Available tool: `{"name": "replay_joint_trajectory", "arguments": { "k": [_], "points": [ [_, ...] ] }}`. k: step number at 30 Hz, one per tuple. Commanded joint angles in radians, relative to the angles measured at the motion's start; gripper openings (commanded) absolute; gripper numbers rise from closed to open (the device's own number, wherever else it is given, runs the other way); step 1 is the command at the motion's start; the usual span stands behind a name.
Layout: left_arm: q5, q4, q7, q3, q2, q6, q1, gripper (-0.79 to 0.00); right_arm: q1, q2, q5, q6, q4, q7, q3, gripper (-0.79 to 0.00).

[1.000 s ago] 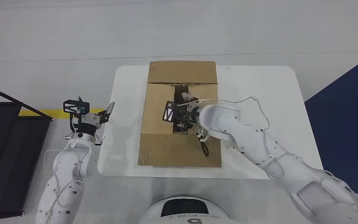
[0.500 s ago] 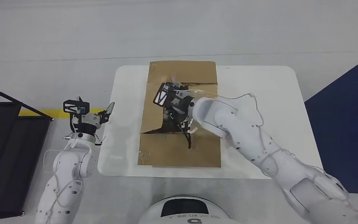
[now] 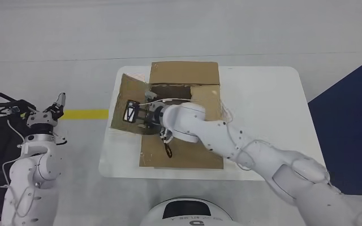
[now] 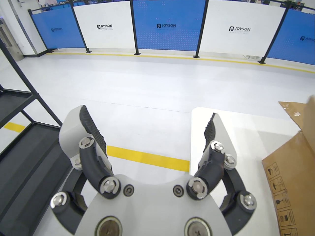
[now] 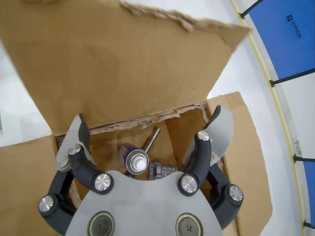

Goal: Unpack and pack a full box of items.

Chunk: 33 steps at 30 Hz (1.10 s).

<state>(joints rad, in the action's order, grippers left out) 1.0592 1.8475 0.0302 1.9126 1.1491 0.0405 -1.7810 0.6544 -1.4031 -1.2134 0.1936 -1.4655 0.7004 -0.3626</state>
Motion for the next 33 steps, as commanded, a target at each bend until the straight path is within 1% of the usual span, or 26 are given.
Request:
{"name": "replay_joint_trajectory", "arguments": {
  "k": [1, 3, 5, 7, 8, 10, 13, 15, 17, 20, 23, 25, 27, 29, 31, 33],
  "points": [
    [-0.001, 0.006, 0.008, 0.005, 0.001, -0.002, -0.001, 0.000, -0.021, -0.031, 0.005, -0.004, 0.044, 0.015, 0.022, 0.000],
    [0.008, 0.020, 0.020, 0.002, 0.002, -0.002, -0.001, 0.000, -0.037, -0.050, 0.019, -0.013, 0.068, 0.011, 0.016, 0.000],
    [0.031, 0.043, 0.030, -0.009, 0.002, -0.009, -0.003, 0.000, -0.038, -0.052, 0.036, -0.020, 0.067, -0.014, -0.018, 0.000],
    [0.069, 0.078, 0.033, -0.028, 0.003, -0.015, -0.009, 0.000, -0.020, -0.034, 0.038, -0.024, 0.036, -0.036, -0.074, 0.000],
    [0.096, 0.102, 0.033, -0.042, 0.003, -0.021, -0.011, 0.000, -0.002, -0.017, 0.029, -0.030, 0.006, -0.045, -0.114, 0.000],
    [0.145, 0.141, 0.040, -0.073, 0.004, -0.035, -0.016, 0.000, 0.067, 0.026, 0.018, -0.018, -0.079, -0.059, -0.211, 0.000],
    [0.251, 0.193, 0.075, -0.142, 0.002, -0.073, -0.002, 0.000, 0.236, 0.108, -0.021, 0.031, -0.255, -0.073, -0.422, 0.000],
    [0.327, 0.211, 0.100, -0.198, 0.002, -0.085, 0.016, 0.000, 0.382, 0.157, -0.037, 0.093, -0.380, -0.090, -0.583, 0.000],
    [0.394, 0.220, 0.130, -0.263, 0.003, -0.097, 0.043, 0.000, 0.540, 0.196, -0.056, 0.136, -0.491, -0.122, -0.744, 0.000],
    [0.512, 0.214, 0.165, -0.366, 0.006, -0.113, 0.087, 0.000, 0.760, 0.232, -0.056, 0.179, -0.598, -0.208, -0.961, 0.000],
    [0.617, 0.191, 0.197, -0.458, 0.010, -0.125, 0.129, 0.000, 0.940, 0.250, -0.038, 0.201, -0.638, -0.315, -1.127, 0.000],
    [0.686, 0.173, 0.212, -0.505, 0.012, -0.131, 0.153, 0.000, 1.027, 0.255, -0.023, 0.216, -0.636, -0.381, -1.203, 0.000],
    [0.756, 0.154, 0.226, -0.545, 0.014, -0.136, 0.174, 0.000, 1.080, 0.259, -0.004, 0.236, -0.614, -0.422, -1.252, 0.000],
    [0.801, 0.136, 0.242, -0.578, 0.017, -0.133, 0.192, 0.000, 1.098, 0.261, 0.007, 0.254, -0.587, -0.436, -1.278, 0.000],
    [0.843, 0.122, 0.257, -0.608, 0.019, -0.140, 0.208, 0.000, 1.096, 0.263, 0.010, 0.262, -0.557, -0.431, -1.285, 0.000],
    [0.904, 0.110, 0.262, -0.638, 0.021, -0.142, 0.220, 0.000, 1.079, 0.263, -0.002, 0.230, -0.531, -0.396, -1.286, 0.000]
  ]
}}
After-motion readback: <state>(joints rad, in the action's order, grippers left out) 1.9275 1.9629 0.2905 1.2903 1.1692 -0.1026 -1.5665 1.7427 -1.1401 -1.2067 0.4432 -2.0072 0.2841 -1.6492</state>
